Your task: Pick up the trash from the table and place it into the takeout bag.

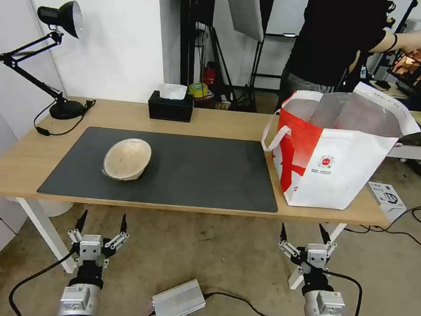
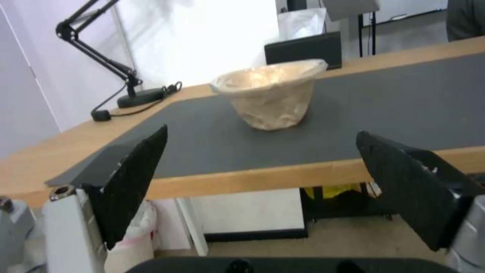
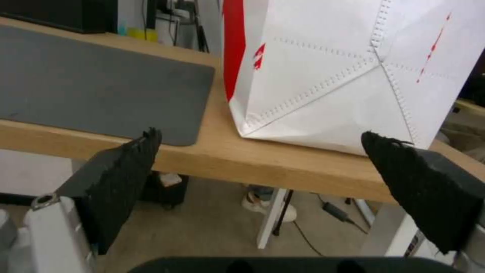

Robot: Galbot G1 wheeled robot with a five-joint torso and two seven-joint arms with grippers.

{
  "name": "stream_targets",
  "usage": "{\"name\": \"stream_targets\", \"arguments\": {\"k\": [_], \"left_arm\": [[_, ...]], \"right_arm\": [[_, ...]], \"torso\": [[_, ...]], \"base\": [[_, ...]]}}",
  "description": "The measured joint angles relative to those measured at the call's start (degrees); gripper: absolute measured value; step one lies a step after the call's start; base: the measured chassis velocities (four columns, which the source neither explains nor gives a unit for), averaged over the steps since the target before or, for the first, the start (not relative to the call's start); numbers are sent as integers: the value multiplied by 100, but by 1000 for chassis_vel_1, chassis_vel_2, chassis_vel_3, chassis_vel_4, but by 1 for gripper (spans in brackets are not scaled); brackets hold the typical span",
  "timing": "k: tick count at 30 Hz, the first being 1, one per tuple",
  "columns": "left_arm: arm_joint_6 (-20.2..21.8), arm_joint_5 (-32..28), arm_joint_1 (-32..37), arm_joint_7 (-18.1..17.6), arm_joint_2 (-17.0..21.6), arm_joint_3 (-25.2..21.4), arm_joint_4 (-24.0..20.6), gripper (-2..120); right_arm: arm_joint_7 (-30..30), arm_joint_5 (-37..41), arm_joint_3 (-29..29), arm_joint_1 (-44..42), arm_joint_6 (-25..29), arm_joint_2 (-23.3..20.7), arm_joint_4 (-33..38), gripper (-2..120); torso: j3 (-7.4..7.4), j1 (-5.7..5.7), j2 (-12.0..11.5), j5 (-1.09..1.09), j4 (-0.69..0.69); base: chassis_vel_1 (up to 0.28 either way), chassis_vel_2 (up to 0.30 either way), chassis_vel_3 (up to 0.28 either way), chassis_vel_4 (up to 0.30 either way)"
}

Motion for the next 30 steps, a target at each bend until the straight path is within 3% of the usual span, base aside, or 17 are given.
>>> {"name": "stream_targets", "arguments": {"k": [8, 17, 24, 30], "left_arm": [[0, 164, 26, 38, 96, -92, -302, 100], [-166, 550, -86, 142, 595, -500, -717, 100], [-264, 761, -322, 441, 1268, -903, -916, 100], [-286, 757, -591, 650, 2097, -899, -635, 100]], "right_arm": [[5, 0, -17, 18, 0, 49, 8, 100], [24, 15, -64, 93, -1, 80, 13, 100], [31, 23, -153, 184, -16, 94, 3, 100], [33, 23, -157, 193, -27, 114, -2, 100]], "torso": [[0, 0, 0, 0, 0], [0, 0, 0, -1, 0], [0, 0, 0, 0, 0], [0, 0, 0, -1, 0]], "base": [[0, 0, 0, 0], [0, 0, 0, 0], [0, 0, 0, 0], [0, 0, 0, 0]]}}
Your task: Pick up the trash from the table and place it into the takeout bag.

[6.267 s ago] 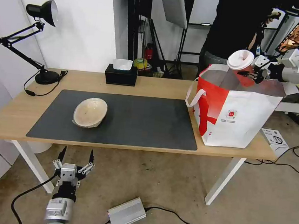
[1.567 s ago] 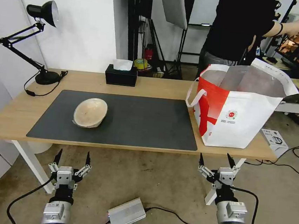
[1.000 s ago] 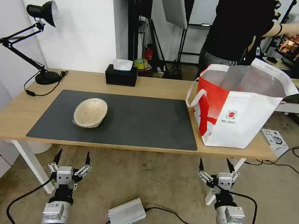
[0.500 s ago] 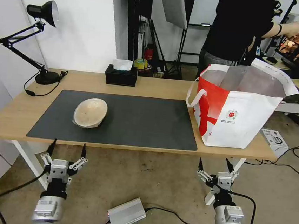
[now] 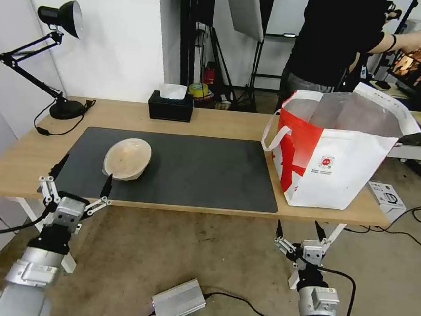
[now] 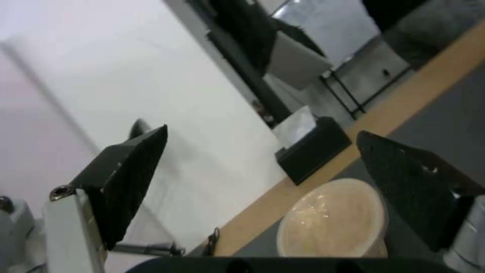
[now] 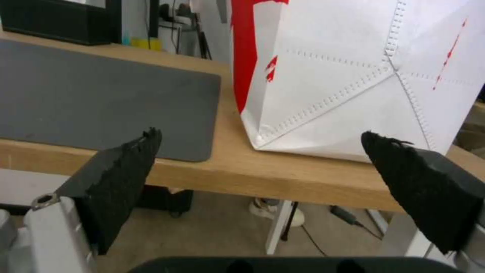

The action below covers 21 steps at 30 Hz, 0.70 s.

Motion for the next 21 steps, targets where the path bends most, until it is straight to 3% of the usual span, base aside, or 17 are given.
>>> {"name": "stream_targets", "arguments": {"k": [5, 9, 21], "left_arm": [[-123, -125, -152, 186, 544, 207, 397, 100], [-236, -173, -177, 274, 759, 265, 623, 100], [-317, -298, -491, 569, 1381, 618, 1126, 100]], "right_arm": [[1, 0, -61, 77, -16, 7, -22, 100], [0, 0, -191, 269, -61, -9, -90, 100], [-5, -4, -236, 324, -129, 31, -113, 100]], "torso": [[0, 0, 0, -1, -3], [0, 0, 0, 0, 3], [0, 0, 0, 1, 0]], "base": [[0, 0, 0, 0], [0, 0, 0, 0], [0, 0, 0, 0]]}}
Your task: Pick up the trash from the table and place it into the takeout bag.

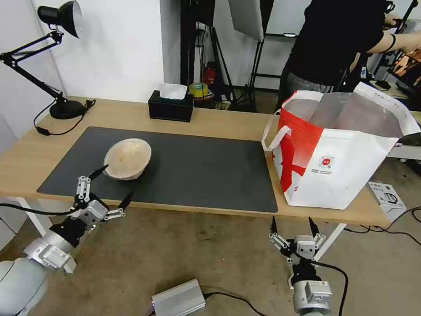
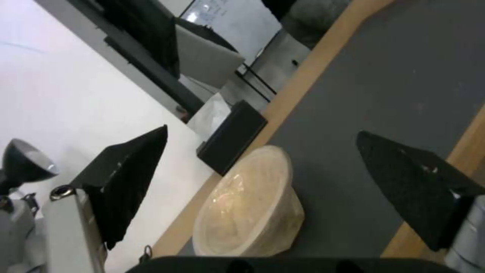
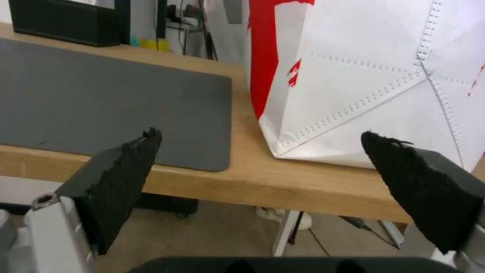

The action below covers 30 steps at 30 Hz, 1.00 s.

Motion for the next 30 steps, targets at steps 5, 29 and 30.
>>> {"name": "stream_targets", "arguments": {"k": [5, 29, 30], "left_arm": [[-1, -63, -140, 12, 203, 83, 161, 100], [-24, -213, -1140, 30, 631, 796, 1290, 100], [-27, -214, -1172, 30, 650, 814, 1333, 100]], "right_arm": [[-5, -15, -20, 23, -13, 33, -1, 100], [-18, -92, -34, 52, -21, 165, -92, 100], [-18, -93, -34, 55, -21, 171, -96, 100]], "torso": [[0, 0, 0, 0, 0], [0, 0, 0, 0, 0], [0, 0, 0, 0, 0]], "base": [[0, 0, 0, 0], [0, 0, 0, 0], [0, 0, 0, 0]]}}
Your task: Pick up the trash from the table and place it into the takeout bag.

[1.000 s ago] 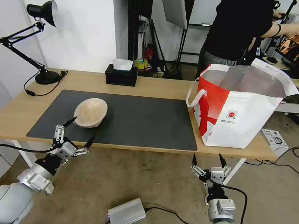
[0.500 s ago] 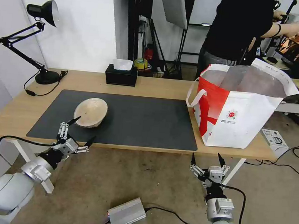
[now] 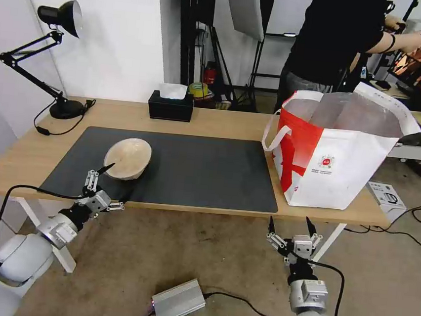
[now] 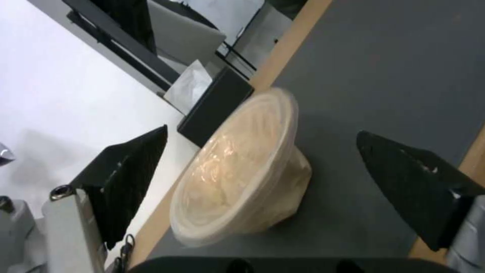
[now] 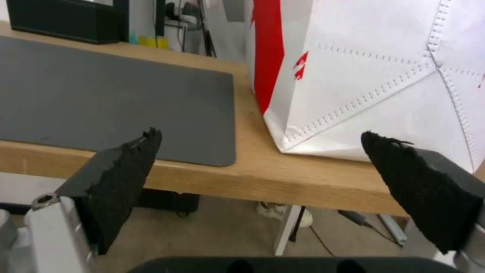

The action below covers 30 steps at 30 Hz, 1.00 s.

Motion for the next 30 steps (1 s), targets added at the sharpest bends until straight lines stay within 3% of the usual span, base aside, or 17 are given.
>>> {"name": "stream_targets", "arguments": {"k": [30], "left_arm": [[-52, -157, -779, 25, 271, 465, 712, 100]], "right_arm": [[1, -58, -33, 10, 1, 190, -71, 100]], "torso": [[0, 0, 0, 0, 0]], "base": [[0, 0, 0, 0]]}}
